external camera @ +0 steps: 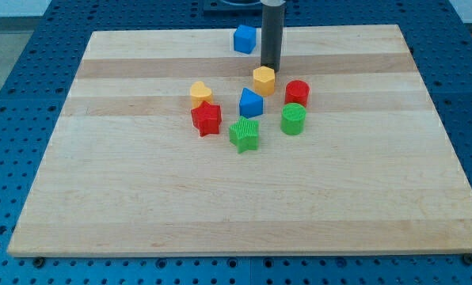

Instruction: Move your arm towards the blue cube

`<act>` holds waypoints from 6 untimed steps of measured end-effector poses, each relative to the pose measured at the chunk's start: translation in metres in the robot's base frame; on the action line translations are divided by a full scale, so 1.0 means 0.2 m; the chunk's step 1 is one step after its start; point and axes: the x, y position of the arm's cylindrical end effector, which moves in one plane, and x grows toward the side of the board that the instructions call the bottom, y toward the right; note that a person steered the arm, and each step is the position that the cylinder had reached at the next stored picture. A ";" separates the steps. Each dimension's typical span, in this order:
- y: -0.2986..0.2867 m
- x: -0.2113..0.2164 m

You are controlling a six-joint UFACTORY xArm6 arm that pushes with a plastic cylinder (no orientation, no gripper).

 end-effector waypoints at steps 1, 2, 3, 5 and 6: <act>0.02 -0.14; 0.08 -0.28; 0.13 -0.39; -0.14 -0.49; -0.23 -0.49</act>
